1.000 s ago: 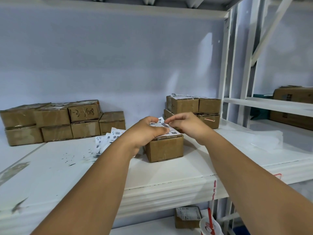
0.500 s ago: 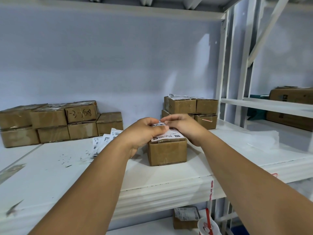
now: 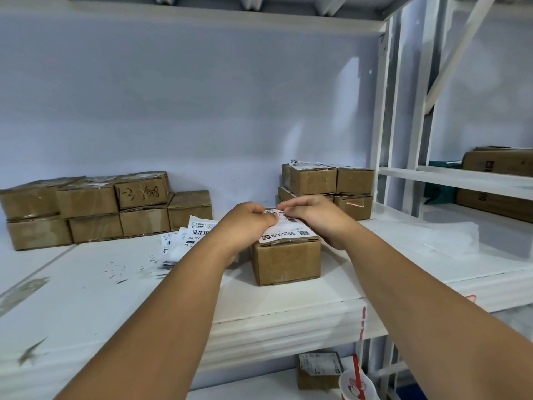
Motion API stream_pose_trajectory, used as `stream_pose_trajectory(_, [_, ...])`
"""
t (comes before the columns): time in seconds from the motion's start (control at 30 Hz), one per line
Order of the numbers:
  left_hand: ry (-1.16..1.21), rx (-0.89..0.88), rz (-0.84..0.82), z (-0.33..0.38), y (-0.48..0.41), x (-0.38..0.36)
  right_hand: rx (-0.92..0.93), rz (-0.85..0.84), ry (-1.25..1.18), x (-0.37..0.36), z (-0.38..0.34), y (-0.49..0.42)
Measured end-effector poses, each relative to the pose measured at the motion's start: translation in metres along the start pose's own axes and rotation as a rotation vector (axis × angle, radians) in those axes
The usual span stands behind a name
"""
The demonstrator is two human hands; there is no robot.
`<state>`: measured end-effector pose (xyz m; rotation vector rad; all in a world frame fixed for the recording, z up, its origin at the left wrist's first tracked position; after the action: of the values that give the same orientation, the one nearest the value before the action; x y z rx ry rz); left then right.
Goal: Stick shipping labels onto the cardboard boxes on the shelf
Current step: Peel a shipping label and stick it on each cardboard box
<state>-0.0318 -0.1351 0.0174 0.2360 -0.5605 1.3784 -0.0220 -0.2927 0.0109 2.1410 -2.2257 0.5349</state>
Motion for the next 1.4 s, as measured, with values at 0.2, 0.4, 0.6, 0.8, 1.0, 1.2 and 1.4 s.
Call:
stream_pose_trajectory(0.2, [-0.057,0.029,0.011,0.001,0.002,0.001,-0.033,0.015,-0.029,-0.001,0.000,0.002])
stream_pose_trajectory(0.4, [0.040,0.120,0.028,-0.002,-0.002,0.002,-0.066,0.046,-0.010,0.000,-0.002,0.003])
stream_pose_trajectory(0.6, [0.429,0.222,-0.022,-0.002,-0.004,0.000,-0.090,0.072,0.112,0.003,0.000,0.009])
stream_pose_trajectory(0.8, [0.647,0.202,0.016,0.000,-0.005,0.002,-0.071,0.072,-0.111,0.003,-0.008,0.011])
stream_pose_trajectory(1.0, [0.795,0.056,0.206,0.004,-0.007,0.008,-0.049,-0.005,-0.393,0.004,-0.011,0.007])
stream_pose_trajectory(1.2, [0.905,-0.032,0.361,0.002,-0.012,0.018,-0.056,-0.194,-0.404,0.002,-0.011,0.010])
stream_pose_trajectory(1.4, [0.821,0.012,0.055,0.003,-0.007,0.009,0.036,-0.049,-0.531,0.007,-0.011,0.004])
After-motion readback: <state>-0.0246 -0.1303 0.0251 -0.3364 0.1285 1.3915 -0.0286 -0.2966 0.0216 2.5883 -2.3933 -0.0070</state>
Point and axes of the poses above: each hand's wrist, its own y-axis away from the middle knuckle, its own x-axis out of the back of the hand, z = x × y, the point moved 1 cm from there along -y, towards the middle knuckle, and after that the axes turned 1 degree about -y, right-handed, at the moved point
